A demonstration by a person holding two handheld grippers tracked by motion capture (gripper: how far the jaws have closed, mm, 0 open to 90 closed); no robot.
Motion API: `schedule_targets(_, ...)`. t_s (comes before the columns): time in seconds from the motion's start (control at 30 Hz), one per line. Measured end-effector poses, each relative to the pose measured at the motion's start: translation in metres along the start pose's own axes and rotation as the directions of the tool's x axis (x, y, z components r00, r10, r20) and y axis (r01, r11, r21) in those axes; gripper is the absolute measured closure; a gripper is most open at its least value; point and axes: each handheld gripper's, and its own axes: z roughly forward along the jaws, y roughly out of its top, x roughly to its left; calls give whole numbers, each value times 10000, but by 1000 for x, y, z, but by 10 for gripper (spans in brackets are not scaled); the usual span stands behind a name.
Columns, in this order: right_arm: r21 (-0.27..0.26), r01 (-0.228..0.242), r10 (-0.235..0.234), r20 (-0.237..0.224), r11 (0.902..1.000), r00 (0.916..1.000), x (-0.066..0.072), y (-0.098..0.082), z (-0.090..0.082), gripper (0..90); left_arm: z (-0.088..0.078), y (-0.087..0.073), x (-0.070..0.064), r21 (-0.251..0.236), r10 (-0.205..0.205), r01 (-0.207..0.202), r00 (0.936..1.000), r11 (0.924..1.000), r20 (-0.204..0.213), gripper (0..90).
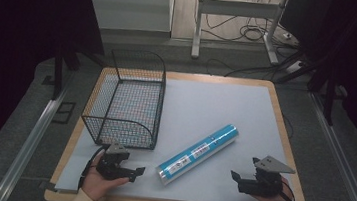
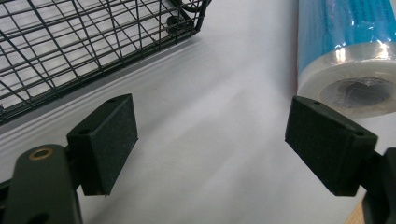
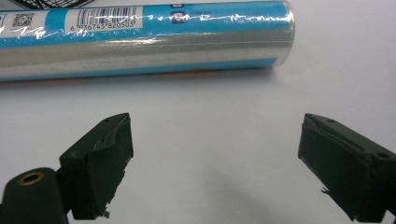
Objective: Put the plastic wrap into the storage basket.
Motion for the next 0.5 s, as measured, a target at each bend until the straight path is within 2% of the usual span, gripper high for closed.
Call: schedule_targets(0.5,66,-104,103,45,9999,9999,-1,-1,1,103,-7,5,0,-134,35,-37,9999,9999,-147,167)
